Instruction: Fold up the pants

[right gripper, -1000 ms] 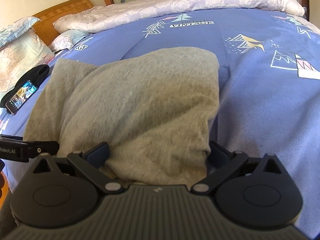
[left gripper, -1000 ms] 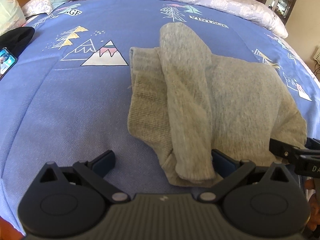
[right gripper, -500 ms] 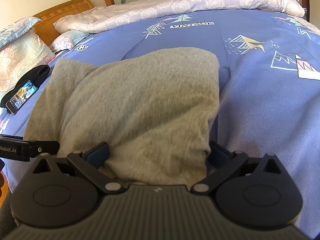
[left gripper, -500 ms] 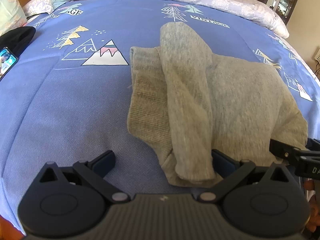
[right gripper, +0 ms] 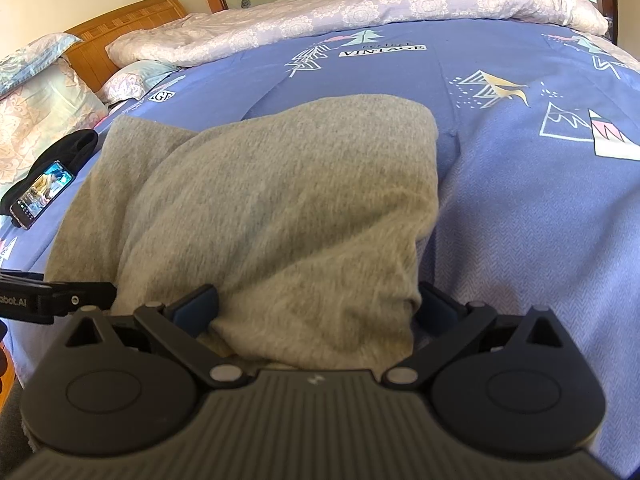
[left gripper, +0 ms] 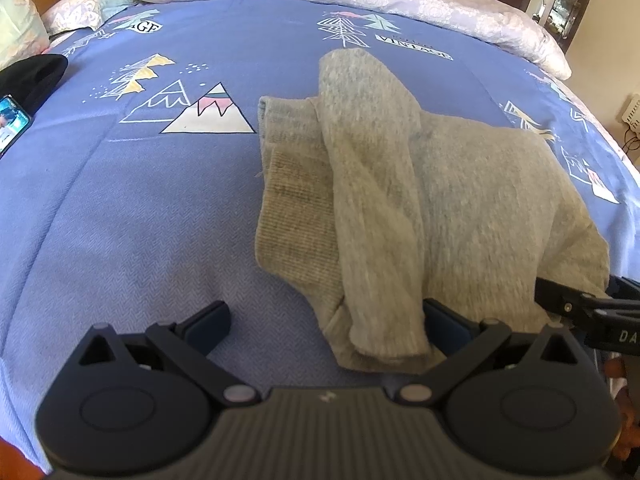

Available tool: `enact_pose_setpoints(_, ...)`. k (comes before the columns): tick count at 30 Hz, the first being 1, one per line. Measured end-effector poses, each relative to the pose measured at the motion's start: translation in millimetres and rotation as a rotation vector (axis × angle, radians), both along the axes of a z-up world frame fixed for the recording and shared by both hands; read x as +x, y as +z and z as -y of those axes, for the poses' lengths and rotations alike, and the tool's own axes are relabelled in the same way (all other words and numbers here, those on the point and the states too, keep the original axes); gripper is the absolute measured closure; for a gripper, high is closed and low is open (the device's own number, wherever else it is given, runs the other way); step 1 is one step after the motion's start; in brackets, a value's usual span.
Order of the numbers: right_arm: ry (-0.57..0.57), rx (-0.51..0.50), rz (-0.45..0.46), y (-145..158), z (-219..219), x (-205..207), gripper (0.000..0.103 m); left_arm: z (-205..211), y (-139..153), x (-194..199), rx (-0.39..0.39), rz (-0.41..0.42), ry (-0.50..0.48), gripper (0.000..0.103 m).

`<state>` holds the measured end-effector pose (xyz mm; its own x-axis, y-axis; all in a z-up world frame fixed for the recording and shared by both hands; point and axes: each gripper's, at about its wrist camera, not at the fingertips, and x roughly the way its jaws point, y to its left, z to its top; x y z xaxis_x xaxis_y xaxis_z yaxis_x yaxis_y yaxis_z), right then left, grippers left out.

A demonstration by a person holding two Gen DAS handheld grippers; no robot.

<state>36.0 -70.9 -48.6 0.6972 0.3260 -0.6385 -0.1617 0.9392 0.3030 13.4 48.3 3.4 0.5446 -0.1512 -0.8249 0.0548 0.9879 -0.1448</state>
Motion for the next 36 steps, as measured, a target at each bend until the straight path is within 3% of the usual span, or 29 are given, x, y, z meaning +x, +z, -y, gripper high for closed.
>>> enact_pose_setpoints(7,-0.005,-0.002,0.000,0,-2,0,0.000,-14,20,-15,-0.030,0.026,0.018,0.000)
enact_pose_setpoints(10,-0.008,0.000,-0.002,0,-2,0,0.000,-28,35,-22,-0.082,0.051,0.028,0.000)
enact_pose_setpoints(16,0.008,0.046,-0.038,6,7,-1,0.000,-47,58,0,-0.084,0.105,0.049,0.000)
enact_pose_setpoints(24,-0.069,0.216,-0.016,16,46,-11,0.000,-47,31,48,-0.179,0.018,0.029,0.000)
enact_pose_setpoints(29,-0.123,0.283,-0.028,16,63,-4,0.001,-49,9,72,-0.318,-0.077,0.012,0.000)
enact_pose_setpoints(34,-0.134,0.354,-0.033,16,66,13,0.025,-34,-4,81,-0.353,-0.110,-0.020,0.001)
enact_pose_setpoints(35,-0.126,0.365,-0.051,13,63,19,0.028,-28,-6,80,-0.321,-0.096,-0.022,0.002)
enact_pose_setpoints(36,-0.116,0.378,-0.075,9,59,25,0.034,-23,-6,78,-0.288,-0.075,-0.030,0.010)
